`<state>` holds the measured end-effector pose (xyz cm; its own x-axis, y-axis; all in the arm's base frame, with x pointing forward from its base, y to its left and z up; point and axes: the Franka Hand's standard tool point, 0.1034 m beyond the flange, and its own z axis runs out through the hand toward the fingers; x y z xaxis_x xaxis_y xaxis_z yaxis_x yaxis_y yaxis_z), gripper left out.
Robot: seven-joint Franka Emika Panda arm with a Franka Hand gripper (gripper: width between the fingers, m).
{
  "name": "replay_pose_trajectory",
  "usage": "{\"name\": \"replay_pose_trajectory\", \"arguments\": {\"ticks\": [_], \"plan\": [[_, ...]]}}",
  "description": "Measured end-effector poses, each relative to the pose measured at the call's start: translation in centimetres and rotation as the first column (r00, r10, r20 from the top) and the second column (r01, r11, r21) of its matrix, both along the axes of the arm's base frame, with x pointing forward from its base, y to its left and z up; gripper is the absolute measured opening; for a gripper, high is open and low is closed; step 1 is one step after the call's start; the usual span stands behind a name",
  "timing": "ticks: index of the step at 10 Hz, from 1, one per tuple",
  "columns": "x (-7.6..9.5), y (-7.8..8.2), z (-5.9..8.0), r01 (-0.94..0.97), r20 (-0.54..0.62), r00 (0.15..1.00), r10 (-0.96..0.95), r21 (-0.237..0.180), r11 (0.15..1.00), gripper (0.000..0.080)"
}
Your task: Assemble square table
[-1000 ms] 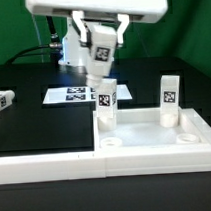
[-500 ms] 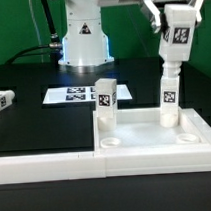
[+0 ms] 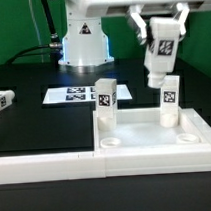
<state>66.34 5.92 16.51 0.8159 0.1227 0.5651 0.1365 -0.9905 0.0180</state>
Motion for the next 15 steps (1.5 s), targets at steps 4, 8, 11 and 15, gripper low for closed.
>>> {"name": "replay_pose_trajectory", "arguments": {"ticks": [4,8,11,15], "plan": [[0.3,0.7,-2.1,-0.03,0.019,0.999,0.029,0.05,0.998,0.029],[0.3,1.6,-2.1,-0.018,0.017,1.0,0.017,0.064,0.998,0.029],[0.0,1.5,-3.4,-0.023,0.028,0.999,0.021,0.06,0.998,0.029],[0.9,2.6,-4.8,-0.018,0.029,0.999,0.016,0.096,0.995,0.029]]}}
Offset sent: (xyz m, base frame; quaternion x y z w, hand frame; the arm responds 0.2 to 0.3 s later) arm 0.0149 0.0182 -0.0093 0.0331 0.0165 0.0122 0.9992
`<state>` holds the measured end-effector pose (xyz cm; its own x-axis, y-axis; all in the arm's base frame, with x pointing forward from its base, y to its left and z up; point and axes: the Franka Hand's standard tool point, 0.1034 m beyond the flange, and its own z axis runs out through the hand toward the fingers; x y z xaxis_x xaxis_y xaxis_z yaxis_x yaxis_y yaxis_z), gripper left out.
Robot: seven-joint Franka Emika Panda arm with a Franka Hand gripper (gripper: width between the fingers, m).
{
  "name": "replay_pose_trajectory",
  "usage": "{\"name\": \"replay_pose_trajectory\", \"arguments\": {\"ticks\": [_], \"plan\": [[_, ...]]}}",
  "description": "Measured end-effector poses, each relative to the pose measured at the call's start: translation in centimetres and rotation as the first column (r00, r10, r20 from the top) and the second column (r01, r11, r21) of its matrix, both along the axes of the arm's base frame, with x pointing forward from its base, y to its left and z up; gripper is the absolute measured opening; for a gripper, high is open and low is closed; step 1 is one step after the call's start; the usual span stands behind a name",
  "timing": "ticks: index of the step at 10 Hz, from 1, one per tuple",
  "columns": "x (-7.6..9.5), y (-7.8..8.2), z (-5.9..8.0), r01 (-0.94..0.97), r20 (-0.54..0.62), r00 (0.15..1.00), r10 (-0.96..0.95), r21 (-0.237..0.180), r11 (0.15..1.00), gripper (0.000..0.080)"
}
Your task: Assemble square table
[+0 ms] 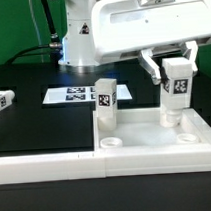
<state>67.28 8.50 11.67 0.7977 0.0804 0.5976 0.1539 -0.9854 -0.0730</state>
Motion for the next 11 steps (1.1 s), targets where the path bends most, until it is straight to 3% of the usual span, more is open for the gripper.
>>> {"name": "replay_pose_trajectory", "arguments": {"ticks": [7,11], "plan": [[-0.7,1.6,-2.6,-0.019,-0.033,0.999,0.019,0.007,1.0,0.029],[-0.3,1.9,-2.7,-0.02,-0.024,1.0,0.02,0.009,1.0,0.029]]}}
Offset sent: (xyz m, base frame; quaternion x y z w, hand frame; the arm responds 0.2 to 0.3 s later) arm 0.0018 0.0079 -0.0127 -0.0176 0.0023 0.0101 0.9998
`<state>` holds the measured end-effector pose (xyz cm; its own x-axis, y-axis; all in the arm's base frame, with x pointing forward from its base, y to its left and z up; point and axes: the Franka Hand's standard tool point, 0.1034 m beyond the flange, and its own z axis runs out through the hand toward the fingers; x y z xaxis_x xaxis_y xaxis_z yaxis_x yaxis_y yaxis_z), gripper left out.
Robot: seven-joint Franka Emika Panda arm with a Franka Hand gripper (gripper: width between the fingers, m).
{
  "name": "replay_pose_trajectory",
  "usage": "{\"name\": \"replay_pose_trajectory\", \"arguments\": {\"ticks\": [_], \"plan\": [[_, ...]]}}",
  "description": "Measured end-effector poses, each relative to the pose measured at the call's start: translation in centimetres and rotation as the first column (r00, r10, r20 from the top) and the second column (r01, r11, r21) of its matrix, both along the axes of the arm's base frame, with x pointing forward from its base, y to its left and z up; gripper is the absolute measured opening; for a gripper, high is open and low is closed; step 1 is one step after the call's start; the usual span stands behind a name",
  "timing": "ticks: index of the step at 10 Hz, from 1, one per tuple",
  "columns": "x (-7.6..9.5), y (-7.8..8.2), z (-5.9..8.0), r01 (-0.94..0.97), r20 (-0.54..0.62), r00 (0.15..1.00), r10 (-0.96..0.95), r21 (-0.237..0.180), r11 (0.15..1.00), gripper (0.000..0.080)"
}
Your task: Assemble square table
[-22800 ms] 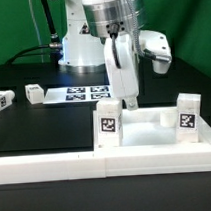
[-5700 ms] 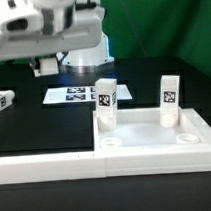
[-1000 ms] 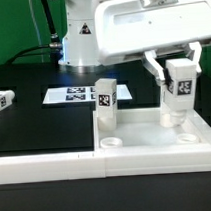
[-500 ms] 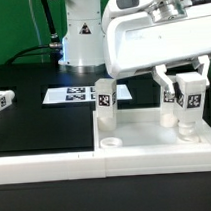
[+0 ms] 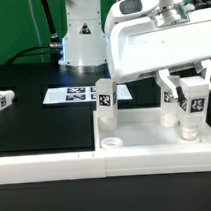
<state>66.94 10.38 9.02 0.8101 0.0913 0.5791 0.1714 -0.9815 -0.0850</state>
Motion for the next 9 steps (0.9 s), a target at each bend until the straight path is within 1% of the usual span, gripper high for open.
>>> {"name": "replay_pose_trajectory", "arguments": {"ticks": [5,9], "plan": [[0.0,-0.3,-0.2,0.005,0.005,1.0,-0.005,-0.003,1.0,0.029],[-0.4,-0.3,-1.2,0.005,-0.011,1.0,-0.005,-0.003,1.0,0.029]]}}
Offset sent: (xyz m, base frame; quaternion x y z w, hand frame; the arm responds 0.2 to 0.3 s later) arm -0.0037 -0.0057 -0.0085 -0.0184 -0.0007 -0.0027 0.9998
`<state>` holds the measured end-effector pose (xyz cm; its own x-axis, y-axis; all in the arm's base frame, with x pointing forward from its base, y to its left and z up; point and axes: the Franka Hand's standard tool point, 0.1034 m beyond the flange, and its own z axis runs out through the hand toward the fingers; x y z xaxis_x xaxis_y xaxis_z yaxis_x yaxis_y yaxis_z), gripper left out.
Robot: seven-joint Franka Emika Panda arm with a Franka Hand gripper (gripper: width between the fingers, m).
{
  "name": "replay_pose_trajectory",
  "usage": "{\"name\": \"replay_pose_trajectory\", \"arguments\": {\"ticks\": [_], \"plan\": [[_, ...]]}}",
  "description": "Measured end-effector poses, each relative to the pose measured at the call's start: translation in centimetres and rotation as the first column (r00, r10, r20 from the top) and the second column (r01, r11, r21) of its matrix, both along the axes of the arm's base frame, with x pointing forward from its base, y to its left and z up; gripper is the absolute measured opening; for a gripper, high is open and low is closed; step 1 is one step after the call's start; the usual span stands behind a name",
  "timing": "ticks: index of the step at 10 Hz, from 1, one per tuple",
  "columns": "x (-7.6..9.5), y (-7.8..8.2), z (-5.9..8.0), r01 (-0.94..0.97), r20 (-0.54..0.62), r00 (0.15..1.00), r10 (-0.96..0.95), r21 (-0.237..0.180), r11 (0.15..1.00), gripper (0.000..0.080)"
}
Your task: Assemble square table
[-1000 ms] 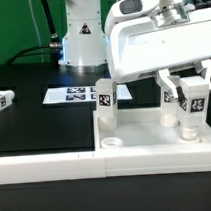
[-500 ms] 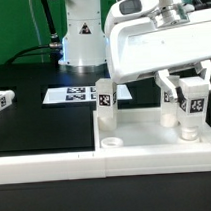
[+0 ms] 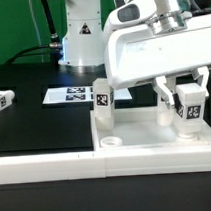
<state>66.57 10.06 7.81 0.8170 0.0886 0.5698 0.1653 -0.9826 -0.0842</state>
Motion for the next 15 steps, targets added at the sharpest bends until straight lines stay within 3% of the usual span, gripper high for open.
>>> {"name": "replay_pose_trajectory", "arguments": {"ticks": [2,3,4,5,6,13,14,15], "plan": [[0.0,0.0,0.0,0.0,-0.001,1.0,0.0,0.0,1.0,0.029],[0.0,0.0,0.0,0.0,-0.002,1.0,0.0,0.0,1.0,0.0383],[0.0,0.0,0.0,0.0,-0.002,1.0,0.0,0.0,1.0,0.0565],[0.0,0.0,0.0,0.0,-0.002,1.0,0.0,0.0,1.0,0.0565],[0.0,0.0,0.0,0.0,-0.002,1.0,0.0,0.0,1.0,0.0637],[0.0,0.1,-0.1,0.009,-0.01,1.0,-0.009,0.008,1.0,0.0649],[0.0,0.6,0.8,0.035,-0.051,0.998,-0.034,0.028,0.999,0.0649],[0.2,0.5,2.3,0.027,-0.047,0.999,-0.026,0.012,1.0,0.0649]]}}
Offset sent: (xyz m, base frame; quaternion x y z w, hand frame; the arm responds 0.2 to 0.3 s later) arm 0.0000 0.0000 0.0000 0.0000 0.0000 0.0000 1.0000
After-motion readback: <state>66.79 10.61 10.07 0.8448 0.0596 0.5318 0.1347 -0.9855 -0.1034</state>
